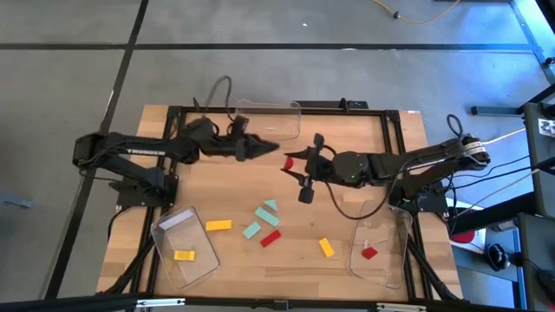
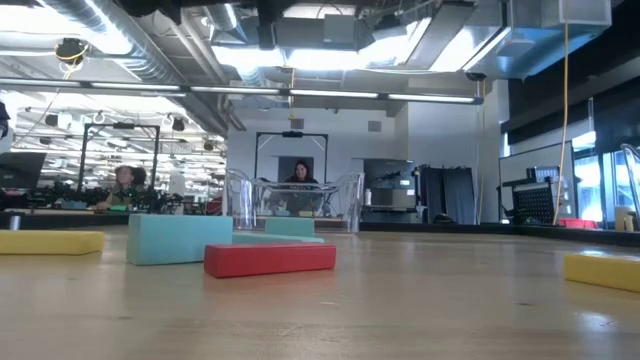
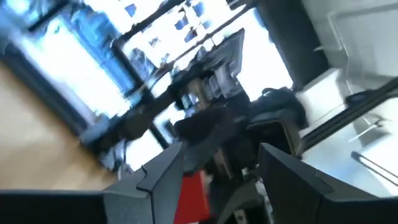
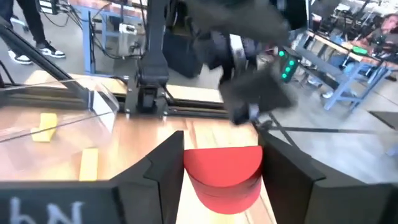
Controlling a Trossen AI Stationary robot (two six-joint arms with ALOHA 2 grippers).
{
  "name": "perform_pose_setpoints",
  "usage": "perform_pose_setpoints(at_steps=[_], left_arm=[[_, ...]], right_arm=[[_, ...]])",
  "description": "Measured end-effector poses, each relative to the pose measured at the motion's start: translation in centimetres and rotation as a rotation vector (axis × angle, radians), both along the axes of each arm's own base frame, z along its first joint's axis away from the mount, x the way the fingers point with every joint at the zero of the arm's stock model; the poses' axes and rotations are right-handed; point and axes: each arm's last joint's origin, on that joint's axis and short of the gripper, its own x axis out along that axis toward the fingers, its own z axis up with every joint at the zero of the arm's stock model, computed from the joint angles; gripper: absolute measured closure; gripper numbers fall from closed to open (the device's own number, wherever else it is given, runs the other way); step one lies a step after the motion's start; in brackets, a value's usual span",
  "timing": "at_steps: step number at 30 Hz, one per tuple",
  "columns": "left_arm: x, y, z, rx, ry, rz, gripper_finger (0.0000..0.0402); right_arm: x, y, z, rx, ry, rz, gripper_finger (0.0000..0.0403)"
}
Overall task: Sort & place blocks by color
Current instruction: Put the top red block into the right transparent bin
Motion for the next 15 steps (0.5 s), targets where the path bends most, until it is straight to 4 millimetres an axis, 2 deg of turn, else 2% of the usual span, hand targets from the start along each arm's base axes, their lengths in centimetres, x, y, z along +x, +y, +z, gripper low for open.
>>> perform_pose_setpoints(at_steps=[3, 6, 10, 15], left_arm=[[-0.9, 0.9, 0.2, 0.086, 0.019, 0.028, 0.0204], [-2.0, 1.5, 1.2, 0.205, -0.002, 0.083, 0.0204], [-3.5, 1.8, 0.8, 0.340, 0.155, 0.170, 0.0205], [-5.1, 1.0, -0.3, 0.483, 0.402, 0.283, 0.0213]], right_arm=[[-1.5, -0.4, 0.6, 0.015, 0.038, -0.019, 0.0228], [-2.9, -0.8, 0.9, 0.039, 0.084, -0.053, 0.0228], [-5.4, -1.2, 1.5, 0.089, 0.145, -0.074, 0.0228], [-9.0, -1.7, 1.6, 0.243, 0.256, -0.073, 0.0228]])
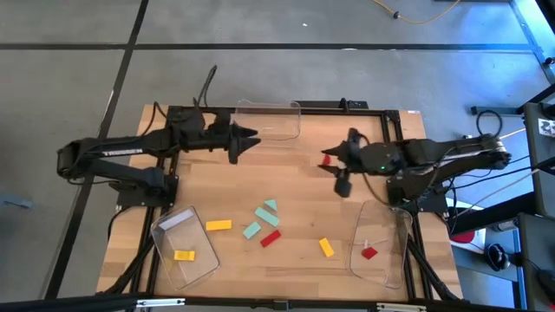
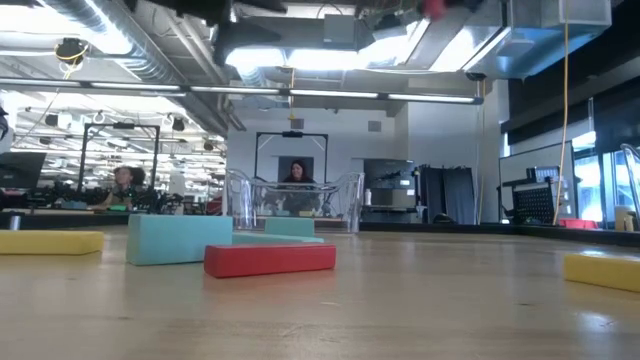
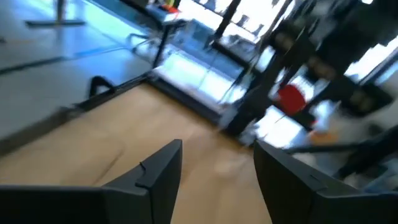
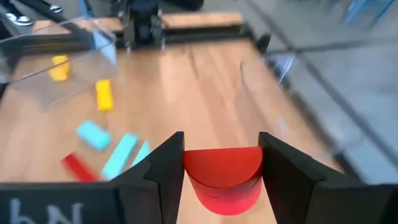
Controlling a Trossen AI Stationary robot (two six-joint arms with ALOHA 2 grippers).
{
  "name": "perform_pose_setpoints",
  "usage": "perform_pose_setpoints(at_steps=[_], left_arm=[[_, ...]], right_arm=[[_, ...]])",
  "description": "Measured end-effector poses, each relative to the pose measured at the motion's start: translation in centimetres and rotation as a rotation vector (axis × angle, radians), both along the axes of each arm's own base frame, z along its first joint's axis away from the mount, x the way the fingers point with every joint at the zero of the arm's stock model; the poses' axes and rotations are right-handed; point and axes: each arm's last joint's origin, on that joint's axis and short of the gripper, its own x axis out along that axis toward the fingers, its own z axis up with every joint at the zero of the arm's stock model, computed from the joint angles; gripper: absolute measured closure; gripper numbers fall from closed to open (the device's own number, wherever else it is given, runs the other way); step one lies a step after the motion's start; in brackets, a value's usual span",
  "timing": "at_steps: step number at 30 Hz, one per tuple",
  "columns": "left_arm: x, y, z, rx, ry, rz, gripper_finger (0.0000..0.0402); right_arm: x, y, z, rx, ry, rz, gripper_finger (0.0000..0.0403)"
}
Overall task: Sort & place blocks by color
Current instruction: Put the top red block into the right transparent bin
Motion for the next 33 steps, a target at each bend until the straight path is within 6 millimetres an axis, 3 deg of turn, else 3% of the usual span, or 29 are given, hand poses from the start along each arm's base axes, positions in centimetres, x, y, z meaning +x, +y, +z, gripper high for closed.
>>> perform_pose_setpoints(at_steps=[8, 13, 18, 25, 33], left_arm=[[-0.2, -2.2, -0.1, 0.167, 0.075, -0.023, 0.0255], [-0.1, -2.9, 0.0, 0.170, 0.071, -0.061, 0.0287], [0.0, -3.2, 0.0, 0.202, 0.070, -0.082, 0.0294], [0.0, -3.2, 0.0, 0.203, 0.070, -0.079, 0.0293], [-0.1, -2.9, 0.1, 0.216, 0.079, 0.035, 0.0293]], right_arm=[[-3.7, 0.4, -0.4, 0.266, 0.145, 0.050, 0.0228], [-4.4, 1.5, -1.1, 0.407, 0.259, 0.110, 0.0228], [-4.9, 2.8, -2.2, 0.557, 0.374, 0.136, 0.0228], [-6.6, 6.0, -6.3, 0.768, 0.631, 0.108, 0.0228], [-9.2, 9.6, -12.5, 0.875, 0.767, -0.107, 0.0228]])
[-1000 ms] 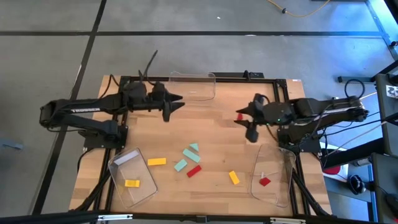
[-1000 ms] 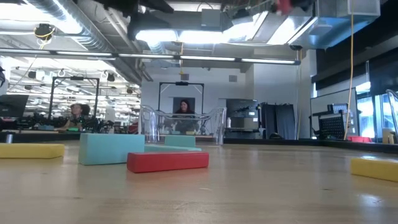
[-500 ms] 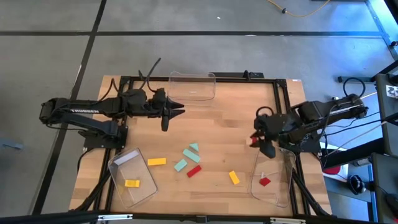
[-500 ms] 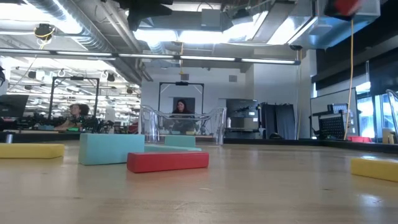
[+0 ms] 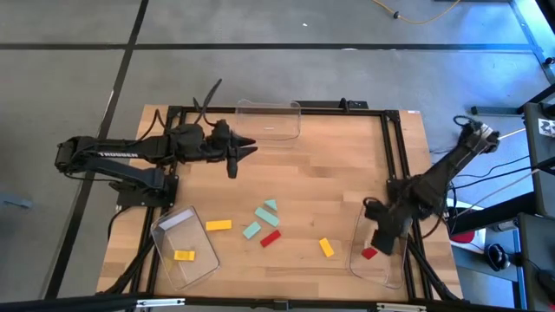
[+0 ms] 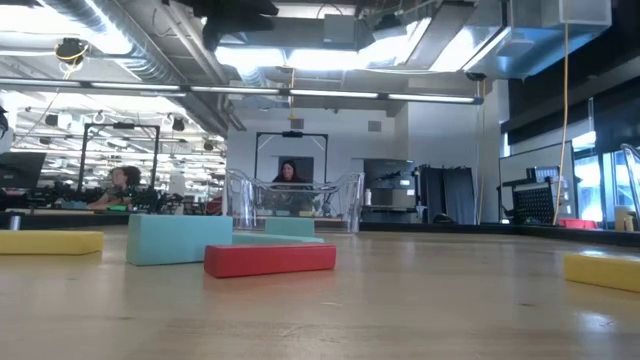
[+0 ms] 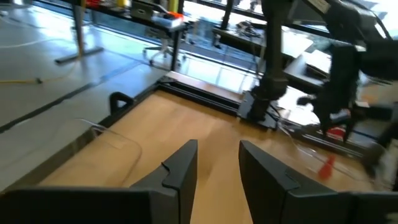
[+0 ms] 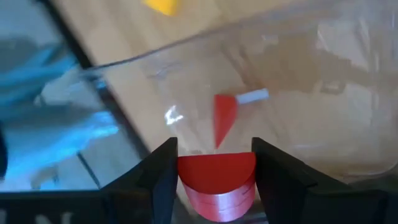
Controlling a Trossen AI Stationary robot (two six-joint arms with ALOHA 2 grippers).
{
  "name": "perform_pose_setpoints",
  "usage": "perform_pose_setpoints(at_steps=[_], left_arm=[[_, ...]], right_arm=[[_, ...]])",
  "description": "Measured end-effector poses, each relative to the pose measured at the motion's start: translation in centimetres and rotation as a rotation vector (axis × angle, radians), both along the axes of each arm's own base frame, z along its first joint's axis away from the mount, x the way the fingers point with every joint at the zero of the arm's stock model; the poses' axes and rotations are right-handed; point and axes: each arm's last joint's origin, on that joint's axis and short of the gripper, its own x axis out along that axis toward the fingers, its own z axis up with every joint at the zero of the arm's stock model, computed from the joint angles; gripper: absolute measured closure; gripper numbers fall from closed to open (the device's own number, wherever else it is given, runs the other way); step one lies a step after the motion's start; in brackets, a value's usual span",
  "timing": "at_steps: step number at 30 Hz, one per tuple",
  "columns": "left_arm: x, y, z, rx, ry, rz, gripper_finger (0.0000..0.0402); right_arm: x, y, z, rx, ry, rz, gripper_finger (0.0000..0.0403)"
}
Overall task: Sort & place blocks by color
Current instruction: Put the top red block into the right transparent bin, then put the red block into the right transparent bin
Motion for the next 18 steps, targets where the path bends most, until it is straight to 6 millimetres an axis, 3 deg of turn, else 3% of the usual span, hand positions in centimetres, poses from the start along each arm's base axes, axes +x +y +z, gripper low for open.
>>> perform_pose_setpoints(at_steps=[7, 14, 18], left_arm=[[-0.1, 0.2, 0.0, 0.013, 0.003, 0.059, 0.0292], [-0.1, 0.2, 0.0, 0.052, 0.016, 0.073, 0.0292], [-0.1, 0.3, 0.0, 0.052, 0.017, 0.079, 0.0292]], right_arm=[[-0.7, 0.4, -5.5, -0.089, 0.171, -0.266, 0.0228], [-0.5, 0.6, -7.7, -0.178, 0.257, -0.375, 0.0223], [-0.4, 0.8, -8.3, -0.186, 0.309, -0.367, 0.0179]])
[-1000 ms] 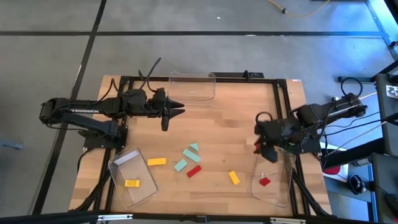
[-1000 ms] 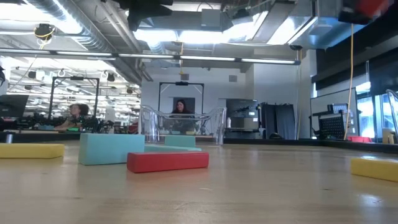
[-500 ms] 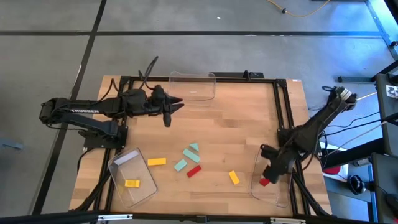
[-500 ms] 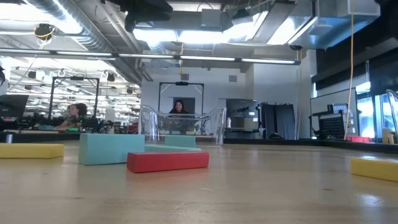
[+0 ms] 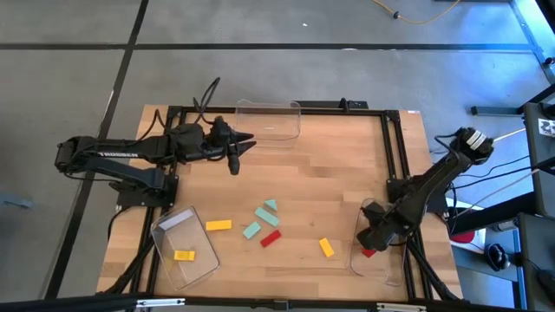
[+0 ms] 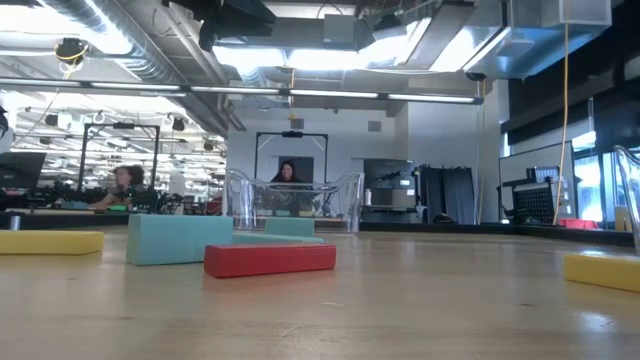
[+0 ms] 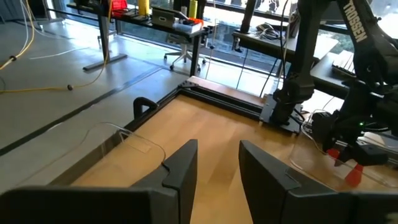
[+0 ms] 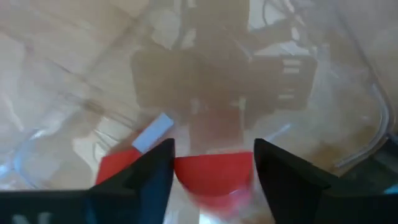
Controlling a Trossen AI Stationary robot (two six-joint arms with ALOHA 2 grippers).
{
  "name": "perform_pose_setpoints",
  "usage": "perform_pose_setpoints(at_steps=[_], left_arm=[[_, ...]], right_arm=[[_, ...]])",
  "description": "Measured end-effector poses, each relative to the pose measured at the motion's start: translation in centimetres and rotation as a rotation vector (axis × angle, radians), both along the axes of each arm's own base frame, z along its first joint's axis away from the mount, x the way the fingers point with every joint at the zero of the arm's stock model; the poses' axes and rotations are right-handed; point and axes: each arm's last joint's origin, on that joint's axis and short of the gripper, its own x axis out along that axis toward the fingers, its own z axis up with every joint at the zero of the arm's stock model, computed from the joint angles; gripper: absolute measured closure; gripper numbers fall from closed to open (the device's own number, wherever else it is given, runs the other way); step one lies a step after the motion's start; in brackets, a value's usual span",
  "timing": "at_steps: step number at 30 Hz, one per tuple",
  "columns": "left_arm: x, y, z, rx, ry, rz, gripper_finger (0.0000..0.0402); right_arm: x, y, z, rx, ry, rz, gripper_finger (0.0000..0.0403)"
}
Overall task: Sort & place blocks by color
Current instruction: Put the red block into the right transparent bin
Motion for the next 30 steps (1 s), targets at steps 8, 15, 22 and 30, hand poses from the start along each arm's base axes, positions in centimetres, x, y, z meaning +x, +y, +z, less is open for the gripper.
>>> perform_pose_setpoints(at_steps=[8, 15, 22, 30], left_arm=[[0.0, 0.0, 0.0, 0.000, 0.000, 0.000, 0.0292], [0.0, 0.0, 0.0, -0.003, 0.000, -0.010, 0.0292], [0.1, -0.2, 0.0, -0.012, -0.001, -0.058, 0.0292], [0.1, -0.2, 0.0, -0.011, -0.001, -0.069, 0.0292]], right_arm=[[0.0, 0.3, 0.8, 0.064, 0.030, 0.078, 0.0112], [-0.1, 0.2, 5.8, 0.060, -0.015, 0.260, 0.0105], [2.1, 0.5, 12.6, -0.056, -0.460, 0.486, 0.0120], [5.8, -0.3, 14.7, -0.494, -0.790, 0.764, 0.0121]])
